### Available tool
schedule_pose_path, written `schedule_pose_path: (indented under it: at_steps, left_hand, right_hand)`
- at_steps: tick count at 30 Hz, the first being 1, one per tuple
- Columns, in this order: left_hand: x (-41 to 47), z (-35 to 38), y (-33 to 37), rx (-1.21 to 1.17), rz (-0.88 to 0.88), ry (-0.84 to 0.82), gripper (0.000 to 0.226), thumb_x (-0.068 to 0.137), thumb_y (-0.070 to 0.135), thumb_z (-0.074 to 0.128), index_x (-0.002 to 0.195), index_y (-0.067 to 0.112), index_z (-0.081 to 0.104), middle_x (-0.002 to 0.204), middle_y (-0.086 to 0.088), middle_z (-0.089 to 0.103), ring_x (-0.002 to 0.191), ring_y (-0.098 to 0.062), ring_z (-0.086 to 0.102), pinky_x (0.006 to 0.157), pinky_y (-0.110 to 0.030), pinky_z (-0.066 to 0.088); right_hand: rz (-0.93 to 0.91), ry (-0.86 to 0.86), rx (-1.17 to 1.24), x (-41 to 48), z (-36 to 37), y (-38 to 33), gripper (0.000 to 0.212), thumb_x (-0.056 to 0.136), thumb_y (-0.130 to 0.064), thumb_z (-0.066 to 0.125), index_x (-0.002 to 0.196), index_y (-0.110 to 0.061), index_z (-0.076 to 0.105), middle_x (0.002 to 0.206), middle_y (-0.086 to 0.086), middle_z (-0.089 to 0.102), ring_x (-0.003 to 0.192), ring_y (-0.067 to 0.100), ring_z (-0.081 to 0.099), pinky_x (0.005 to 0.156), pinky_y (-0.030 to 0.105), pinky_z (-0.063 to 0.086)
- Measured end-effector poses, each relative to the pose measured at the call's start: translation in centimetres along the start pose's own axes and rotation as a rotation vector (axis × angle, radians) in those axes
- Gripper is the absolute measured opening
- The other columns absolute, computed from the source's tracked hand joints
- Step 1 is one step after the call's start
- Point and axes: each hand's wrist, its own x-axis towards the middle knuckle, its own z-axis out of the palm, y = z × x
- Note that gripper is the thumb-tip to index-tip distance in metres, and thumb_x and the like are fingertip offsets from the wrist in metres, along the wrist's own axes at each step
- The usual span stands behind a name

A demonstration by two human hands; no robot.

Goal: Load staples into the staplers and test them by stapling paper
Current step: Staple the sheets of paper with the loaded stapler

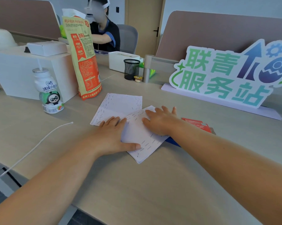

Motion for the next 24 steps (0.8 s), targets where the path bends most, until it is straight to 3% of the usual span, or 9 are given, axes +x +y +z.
schedule_pose_path:
  at_steps: [3, 7, 10, 12, 16, 19, 24]
  left_hand:
    - [-0.2, -0.1, 0.3, -0.076, 0.018, 0.064, 0.104, 0.066, 0.072, 0.057, 0.144, 0.025, 0.006, 0.152, 0.000, 0.016, 0.141, -0.020, 0.013, 0.112, -0.035, 0.019]
    - [0.0, -0.2, 0.3, -0.169, 0.001, 0.113, 0.110, 0.055, 0.070, 0.068, 0.142, 0.030, 0.014, 0.147, 0.002, 0.021, 0.136, -0.022, 0.023, 0.107, -0.036, 0.029]
    - [0.1, -0.2, 0.1, -0.192, -0.006, 0.184, 0.102, 0.058, 0.061, 0.074, 0.140, 0.029, 0.023, 0.143, 0.005, 0.026, 0.134, -0.020, 0.027, 0.103, -0.034, 0.031]
    - [0.4, -0.2, -0.3, -0.234, -0.001, 0.283, 0.089, 0.059, 0.056, 0.076, 0.134, 0.029, 0.035, 0.139, 0.006, 0.034, 0.129, -0.017, 0.034, 0.099, -0.030, 0.033]
    - [0.7, -0.3, -0.9, -0.370, 0.026, 0.461, 0.052, 0.071, 0.023, 0.076, 0.119, 0.022, 0.054, 0.129, 0.003, 0.048, 0.119, -0.014, 0.045, 0.089, -0.020, 0.030]
    - [0.8, -0.4, -1.3, -0.462, 0.001, 0.486, 0.036, 0.074, 0.015, 0.073, 0.107, 0.024, 0.062, 0.123, -0.002, 0.055, 0.116, -0.016, 0.049, 0.090, -0.021, 0.031]
    - [0.8, -0.3, -1.8, -0.603, -0.038, 0.434, 0.015, 0.080, 0.016, 0.068, 0.090, 0.027, 0.070, 0.116, 0.000, 0.064, 0.110, -0.013, 0.054, 0.088, -0.022, 0.036]
  right_hand:
    - [0.000, 0.012, 0.006, 0.0, 0.1, 0.0, 0.057, 0.092, -0.053, 0.014, 0.144, -0.030, 0.012, 0.156, 0.009, 0.013, 0.144, 0.034, 0.001, 0.111, 0.062, -0.005]
    - [-0.005, 0.027, 0.027, 0.0, 0.1, 0.1, 0.059, 0.092, -0.054, 0.015, 0.145, -0.031, 0.009, 0.157, 0.007, 0.011, 0.144, 0.033, 0.000, 0.111, 0.061, -0.005]
    - [-0.006, 0.035, 0.081, -0.1, 0.1, 0.2, 0.059, 0.092, -0.054, 0.015, 0.145, -0.030, 0.006, 0.157, 0.007, 0.011, 0.144, 0.033, 0.001, 0.113, 0.059, -0.004]
    - [-0.003, 0.036, 0.160, 0.0, 0.1, 0.3, 0.059, 0.092, -0.052, 0.016, 0.145, -0.029, 0.005, 0.157, 0.006, 0.013, 0.144, 0.032, 0.003, 0.113, 0.057, -0.002]
    - [-0.004, 0.011, 0.356, -0.4, -0.8, 0.5, 0.055, 0.092, -0.043, 0.018, 0.144, -0.027, 0.012, 0.154, 0.006, 0.020, 0.141, 0.030, 0.014, 0.113, 0.056, 0.006]
    - [-0.016, 0.029, 0.415, -0.8, -1.2, 0.6, 0.053, 0.095, -0.038, 0.018, 0.145, -0.025, 0.010, 0.155, 0.005, 0.020, 0.142, 0.029, 0.012, 0.113, 0.055, 0.004]
    - [-0.013, 0.038, 0.520, -0.6, -1.6, 0.9, 0.050, 0.095, -0.035, 0.020, 0.143, -0.023, 0.018, 0.149, 0.012, 0.032, 0.136, 0.033, 0.026, 0.114, 0.052, 0.015]
